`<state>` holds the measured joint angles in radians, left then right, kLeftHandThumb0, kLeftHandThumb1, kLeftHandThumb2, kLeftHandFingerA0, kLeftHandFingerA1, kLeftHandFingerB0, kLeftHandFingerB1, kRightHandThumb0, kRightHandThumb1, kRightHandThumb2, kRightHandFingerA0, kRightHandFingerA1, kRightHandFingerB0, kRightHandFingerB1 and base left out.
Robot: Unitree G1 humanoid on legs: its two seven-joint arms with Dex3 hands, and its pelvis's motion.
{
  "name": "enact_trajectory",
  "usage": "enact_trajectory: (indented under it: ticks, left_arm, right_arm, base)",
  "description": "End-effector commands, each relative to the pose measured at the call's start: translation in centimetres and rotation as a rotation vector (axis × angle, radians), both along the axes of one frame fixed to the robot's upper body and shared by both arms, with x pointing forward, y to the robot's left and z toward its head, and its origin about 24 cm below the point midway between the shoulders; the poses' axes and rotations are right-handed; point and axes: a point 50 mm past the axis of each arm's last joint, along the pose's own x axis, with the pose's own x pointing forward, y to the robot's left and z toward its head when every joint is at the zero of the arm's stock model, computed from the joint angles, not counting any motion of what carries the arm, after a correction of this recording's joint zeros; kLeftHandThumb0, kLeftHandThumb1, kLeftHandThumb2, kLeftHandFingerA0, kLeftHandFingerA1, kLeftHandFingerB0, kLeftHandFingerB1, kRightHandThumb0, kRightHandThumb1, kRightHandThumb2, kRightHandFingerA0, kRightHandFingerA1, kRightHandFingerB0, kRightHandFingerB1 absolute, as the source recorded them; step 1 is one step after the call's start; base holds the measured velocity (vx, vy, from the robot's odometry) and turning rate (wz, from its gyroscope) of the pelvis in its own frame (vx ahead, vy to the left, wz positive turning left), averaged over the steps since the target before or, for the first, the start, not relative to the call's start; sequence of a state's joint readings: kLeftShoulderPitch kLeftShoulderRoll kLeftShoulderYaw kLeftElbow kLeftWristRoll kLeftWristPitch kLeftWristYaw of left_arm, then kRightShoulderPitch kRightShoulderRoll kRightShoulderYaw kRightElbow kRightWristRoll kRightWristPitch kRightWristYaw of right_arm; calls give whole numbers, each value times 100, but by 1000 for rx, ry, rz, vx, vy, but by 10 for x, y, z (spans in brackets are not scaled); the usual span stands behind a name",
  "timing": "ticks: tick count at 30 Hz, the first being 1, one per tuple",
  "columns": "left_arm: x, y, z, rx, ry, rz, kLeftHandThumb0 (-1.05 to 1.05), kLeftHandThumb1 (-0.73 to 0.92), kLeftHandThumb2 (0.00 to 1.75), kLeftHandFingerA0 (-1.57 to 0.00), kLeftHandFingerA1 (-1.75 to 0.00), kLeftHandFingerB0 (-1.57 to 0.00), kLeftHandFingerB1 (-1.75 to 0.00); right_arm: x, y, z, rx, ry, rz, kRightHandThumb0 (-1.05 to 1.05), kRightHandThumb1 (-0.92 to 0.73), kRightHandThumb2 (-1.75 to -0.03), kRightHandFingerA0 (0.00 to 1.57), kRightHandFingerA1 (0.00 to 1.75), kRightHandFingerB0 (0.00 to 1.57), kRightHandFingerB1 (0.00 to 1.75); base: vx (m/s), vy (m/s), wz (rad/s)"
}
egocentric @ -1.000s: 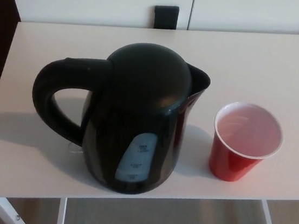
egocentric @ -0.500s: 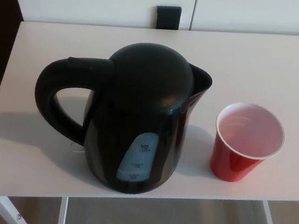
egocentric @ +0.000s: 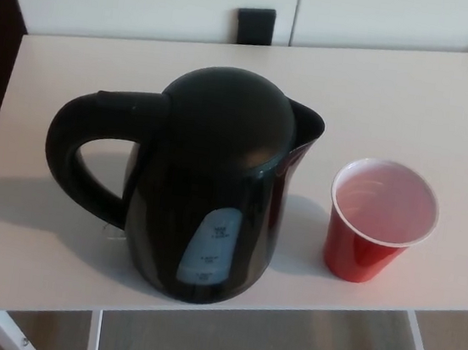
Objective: The robot walk towards a table in front and uses its left hand to pick up the pot from the base and pour water to the cup on the right hand side
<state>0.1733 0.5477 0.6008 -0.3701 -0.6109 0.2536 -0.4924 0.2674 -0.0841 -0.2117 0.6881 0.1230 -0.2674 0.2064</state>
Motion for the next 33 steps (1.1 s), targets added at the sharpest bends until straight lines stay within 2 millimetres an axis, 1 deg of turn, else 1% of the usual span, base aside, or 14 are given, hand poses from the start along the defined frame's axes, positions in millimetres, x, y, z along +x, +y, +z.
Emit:
enact_trajectory:
  ticks: [1,3,5,8,9,12,17,19,22,25,29,30,33]
  left_arm:
    - [12,-11,-14,4,14,-50,-23,27,81,-1,-50,0,-49]
    - [12,-11,-14,5,13,-50,-23,27,81,-1,-50,0,-49]
    - [24,-23,-28,24,42,-73,-24,26,81,-1,-49,0,-49]
    - [25,-24,-30,27,41,-73,-24,26,81,-1,-49,0,-49]
    - [31,-26,-36,39,66,-69,-24,25,80,-1,-49,0,-48]
    - [36,-28,-43,55,92,-73,-25,24,80,-1,-49,0,-48]
    - [38,-29,-47,59,106,-75,-24,23,79,-1,-49,0,-48]
    - [41,-32,-56,57,139,-92,-23,21,78,-1,-49,0,-47]
    - [42,-32,-56,58,138,-92,-23,21,78,-1,-49,0,-47]
    - [44,-39,-66,94,178,-129,-25,21,78,-1,-48,0,-47]
    - [44,-41,-68,106,180,-132,-25,21,79,-1,-48,0,-47]
    - [45,-43,-70,108,184,-131,-42,40,52,-19,-33,-17,-29]
    - [48,-48,-73,106,189,-126,-42,40,52,-19,-33,-17,-29]
  right_arm:
    - [0,-3,2,-5,18,-17,-58,-55,-78,22,46,5,36]
    - [0,-3,2,-5,19,-17,-58,-55,-78,22,46,5,36]
    - [3,-6,2,-8,12,-19,-57,-55,-79,21,47,6,37]
    - [3,-6,2,-8,13,-20,-57,-55,-79,21,47,6,37]
    - [3,-6,3,-7,4,-16,-58,-54,-78,20,47,5,37]
    - [3,-6,4,-17,6,-5,-58,-54,-78,20,46,6,38]
    - [4,-6,4,-22,12,-4,-58,-54,-78,21,46,7,39]
    - [5,-5,4,-10,12,-10,-58,-54,-78,22,46,6,37]
    - [5,-5,4,-10,13,-10,-58,-54,-78,22,46,6,37]
    - [4,-3,3,-19,15,-3,-57,-54,-78,22,47,7,38]
    - [4,-3,3,-18,13,-1,-57,-55,-78,21,46,6,37]
    - [4,-3,3,-16,8,-3,-57,-54,-78,20,47,6,37]
    - [5,-3,2,-16,-2,-9,-56,-55,-77,21,47,7,38]
  base:
    - [0,0,0]
    - [0,0,0]
    - [0,0,0]
    - [0,0,0]
    - [0,0,0]
    - [0,0,0]
    - [0,0,0]
    - [0,0,0]
    - [0,0,0]
    - [0,0,0]
    - [0,0,0]
    - [0,0,0]
    - [0,0,0]
